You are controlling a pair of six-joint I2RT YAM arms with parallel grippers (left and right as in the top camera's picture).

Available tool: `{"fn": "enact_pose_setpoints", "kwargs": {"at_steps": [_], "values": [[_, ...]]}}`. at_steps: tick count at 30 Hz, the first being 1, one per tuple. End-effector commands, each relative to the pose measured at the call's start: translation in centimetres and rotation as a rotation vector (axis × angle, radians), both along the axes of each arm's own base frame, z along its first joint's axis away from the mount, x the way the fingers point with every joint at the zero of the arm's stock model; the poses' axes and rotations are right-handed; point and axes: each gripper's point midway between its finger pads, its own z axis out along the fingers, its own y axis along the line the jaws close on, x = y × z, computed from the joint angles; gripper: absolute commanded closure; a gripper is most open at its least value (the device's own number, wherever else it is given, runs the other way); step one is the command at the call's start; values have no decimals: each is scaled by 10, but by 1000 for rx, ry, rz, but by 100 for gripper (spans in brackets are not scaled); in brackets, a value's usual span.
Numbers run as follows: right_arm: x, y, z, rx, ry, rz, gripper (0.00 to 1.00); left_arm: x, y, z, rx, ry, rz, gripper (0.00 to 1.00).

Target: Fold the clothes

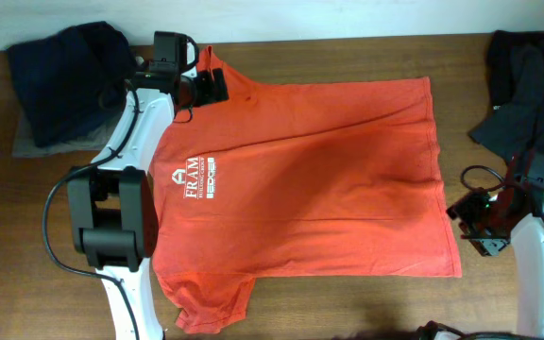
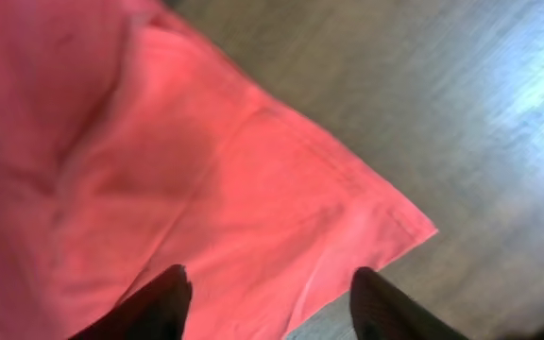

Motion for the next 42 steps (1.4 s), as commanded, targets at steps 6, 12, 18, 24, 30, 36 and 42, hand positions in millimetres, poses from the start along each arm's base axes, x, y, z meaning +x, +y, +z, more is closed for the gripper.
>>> {"fn": "enact_pose_setpoints", "kwargs": {"at_steps": [6,12,18,24,30,36,42], "values": [[21,23,11,64,-92,105,40,21,-20,-5,-62,-78,-20,2],[27,33,12,65,-108,144,40,27,-34,-40,-157,-37,-22,4],[30,40,12,63,-114,176,40,30,-34,-54,-180,-24,10,5],[34,43,13,59,-126,191,39,31,-32,-61,-192,-7,53,5],[34,43,13,59,-126,191,39,29,-32,-79,-224,41,105,7],[34,43,13,59,-126,191,39,28,-28,-90,-221,61,142,7],[34,43,13,59,-125,191,39,37,-23,-85,-221,23,184,11]]}}
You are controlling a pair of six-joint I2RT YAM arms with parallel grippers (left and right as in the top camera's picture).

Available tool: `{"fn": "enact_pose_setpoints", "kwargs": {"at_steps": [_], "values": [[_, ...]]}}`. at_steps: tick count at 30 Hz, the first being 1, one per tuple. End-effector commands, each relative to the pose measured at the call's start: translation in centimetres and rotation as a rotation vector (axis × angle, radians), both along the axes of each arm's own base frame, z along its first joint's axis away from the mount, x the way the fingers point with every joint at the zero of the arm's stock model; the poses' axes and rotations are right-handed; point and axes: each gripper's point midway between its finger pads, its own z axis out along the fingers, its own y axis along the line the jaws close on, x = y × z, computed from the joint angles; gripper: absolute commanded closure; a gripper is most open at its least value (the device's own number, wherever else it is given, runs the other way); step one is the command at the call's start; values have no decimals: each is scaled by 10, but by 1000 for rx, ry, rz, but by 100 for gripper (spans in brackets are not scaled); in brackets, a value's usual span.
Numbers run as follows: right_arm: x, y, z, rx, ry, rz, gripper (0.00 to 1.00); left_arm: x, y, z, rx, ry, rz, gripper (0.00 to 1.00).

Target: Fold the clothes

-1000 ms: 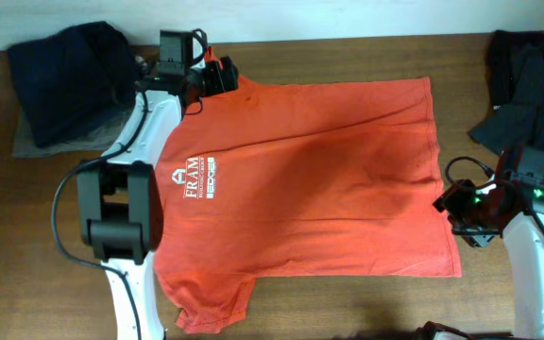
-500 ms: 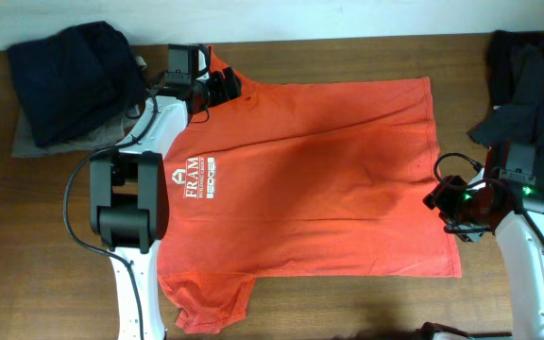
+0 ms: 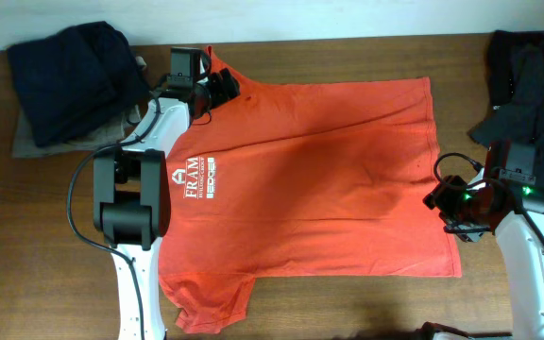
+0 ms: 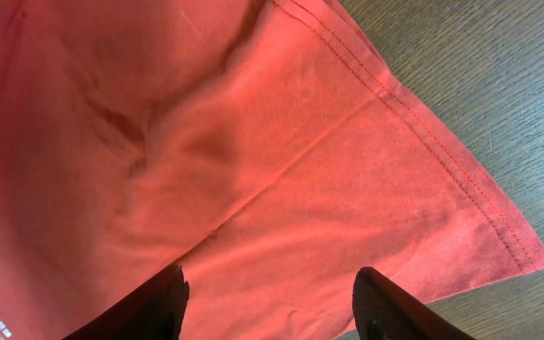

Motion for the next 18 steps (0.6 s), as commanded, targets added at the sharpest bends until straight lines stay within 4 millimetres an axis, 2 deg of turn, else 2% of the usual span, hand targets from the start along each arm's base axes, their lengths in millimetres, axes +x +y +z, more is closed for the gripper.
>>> {"fn": "enact_pose_setpoints", "kwargs": {"at_steps": [1,2,4,11,18], "values": [[4,3,6,3,-22,21,39,1,4,-16,5,19,35,11],[4,3,6,3,-22,21,39,3,4,-15,4,10,35,17],[4,3,6,3,-22,21,39,4,3,-14,2,1,35,20],[4,3,6,4,-19,21,39,10,3,-9,3,-27,39,23],[4,3,6,4,-19,22,39,13,6,-7,12,-44,51,33]]}}
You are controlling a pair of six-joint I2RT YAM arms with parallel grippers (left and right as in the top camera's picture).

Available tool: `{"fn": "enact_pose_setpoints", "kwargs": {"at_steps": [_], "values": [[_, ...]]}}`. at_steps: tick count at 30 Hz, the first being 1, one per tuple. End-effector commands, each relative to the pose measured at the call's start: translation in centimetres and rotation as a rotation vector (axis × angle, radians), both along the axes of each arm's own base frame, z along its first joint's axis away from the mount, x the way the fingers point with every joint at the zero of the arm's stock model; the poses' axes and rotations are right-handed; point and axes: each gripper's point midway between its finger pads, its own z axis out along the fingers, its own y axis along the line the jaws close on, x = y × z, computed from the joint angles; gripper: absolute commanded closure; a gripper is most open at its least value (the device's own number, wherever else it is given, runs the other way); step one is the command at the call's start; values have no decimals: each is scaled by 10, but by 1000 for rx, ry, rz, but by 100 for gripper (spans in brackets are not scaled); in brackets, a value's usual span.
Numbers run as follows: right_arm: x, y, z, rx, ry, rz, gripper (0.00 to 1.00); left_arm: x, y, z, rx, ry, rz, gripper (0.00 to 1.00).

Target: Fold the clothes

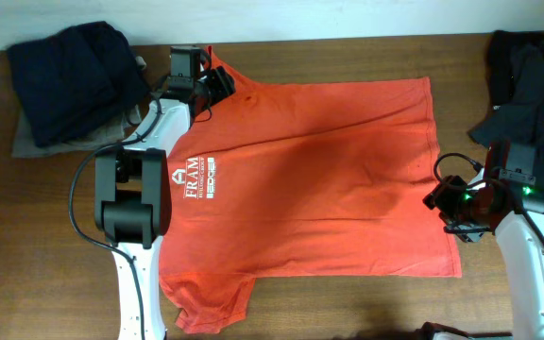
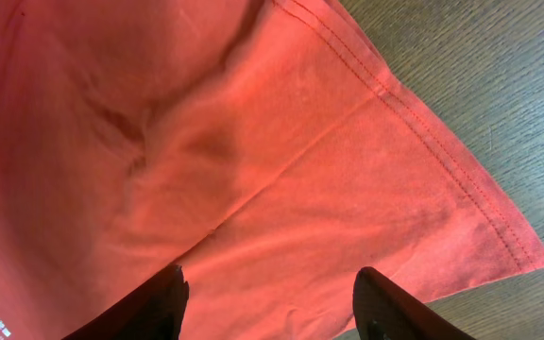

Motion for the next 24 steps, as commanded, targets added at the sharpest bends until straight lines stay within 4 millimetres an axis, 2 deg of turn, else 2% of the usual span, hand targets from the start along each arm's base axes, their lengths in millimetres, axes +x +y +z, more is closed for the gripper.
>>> {"fn": "enact_pose_setpoints", "kwargs": {"at_steps": [1,5,24], "values": [[4,3,6,3,-21,22,39,-1,3,-11,11,15,13,35],[4,3,6,3,-21,22,39,0,4,-11,19,14,20,45],[3,3,6,4,-18,22,39,2,15,-21,65,17,64,47]]}}
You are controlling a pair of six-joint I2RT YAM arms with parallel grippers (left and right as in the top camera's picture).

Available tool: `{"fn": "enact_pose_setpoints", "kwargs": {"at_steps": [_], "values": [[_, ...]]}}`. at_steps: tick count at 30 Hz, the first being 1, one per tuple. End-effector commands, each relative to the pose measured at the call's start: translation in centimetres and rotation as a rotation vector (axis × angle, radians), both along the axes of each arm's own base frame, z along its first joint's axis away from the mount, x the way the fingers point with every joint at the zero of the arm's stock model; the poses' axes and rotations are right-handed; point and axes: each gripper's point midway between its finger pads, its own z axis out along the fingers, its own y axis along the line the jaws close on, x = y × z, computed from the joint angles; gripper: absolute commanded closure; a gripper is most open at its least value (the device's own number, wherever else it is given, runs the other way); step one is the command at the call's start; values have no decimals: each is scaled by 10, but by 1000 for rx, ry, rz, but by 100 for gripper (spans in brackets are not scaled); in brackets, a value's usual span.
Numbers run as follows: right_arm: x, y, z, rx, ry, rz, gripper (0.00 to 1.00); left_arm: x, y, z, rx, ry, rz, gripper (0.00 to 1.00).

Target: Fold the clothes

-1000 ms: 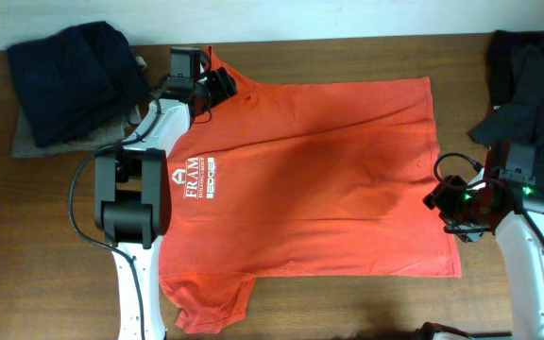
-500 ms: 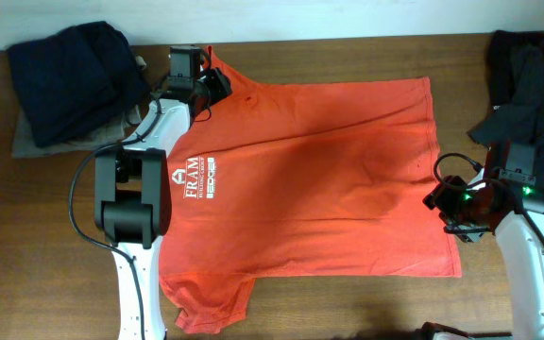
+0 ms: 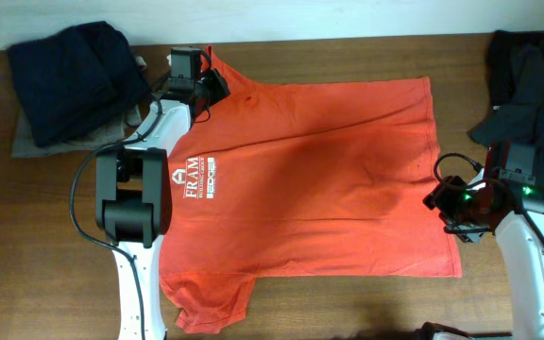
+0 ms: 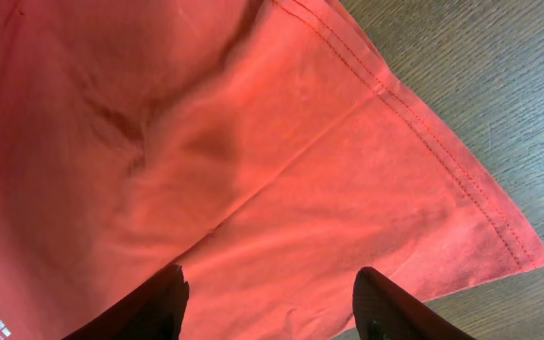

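Observation:
An orange T-shirt with white print lies spread flat on the wooden table, its neck to the left and its hem to the right. My left gripper sits at the shirt's upper left, by the collar, and its jaws are too small to read from overhead. My right gripper hovers at the hem on the right edge. In the right wrist view the right gripper is open, its dark fingertips wide apart over the shirt's hem corner, with nothing held.
A heap of dark blue clothes lies on a grey cloth at the back left. More dark clothes lie at the back right, just beyond my right arm. Bare wooden table runs along the front.
My left gripper has shifted very slightly to the left at the collar. My right gripper and the shirt look the same.
First my right gripper was open near the shirt's front right corner, and my left gripper was at the collar. Then the right one stood farther back along the hem, over the cloth, and the left arm had shifted right. Both have stayed there since.

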Motion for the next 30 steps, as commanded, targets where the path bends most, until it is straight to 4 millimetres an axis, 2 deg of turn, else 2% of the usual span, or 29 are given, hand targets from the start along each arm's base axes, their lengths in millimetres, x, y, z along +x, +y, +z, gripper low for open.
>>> {"fn": "enact_pose_setpoints", "kwargs": {"at_steps": [1,4,11,17,20,22,24,30], "values": [[4,3,6,3,-19,21,39,-1,3,-14,17,17,12,47],[4,3,6,3,-19,21,39,-1,3,-17,17,21,13,54],[4,3,6,3,-19,21,39,-3,3,-24,19,33,13,55],[4,3,6,3,-19,21,39,-3,3,-26,19,36,12,79],[4,3,6,3,-20,21,39,-3,3,-26,18,36,11,85],[4,3,6,3,-20,21,39,-3,3,-25,16,35,9,85],[4,3,6,3,-20,21,38,3,-4,-14,-13,13,-16,90],[4,3,6,3,-20,21,38,15,-14,13,-52,-31,-51,92]]}}
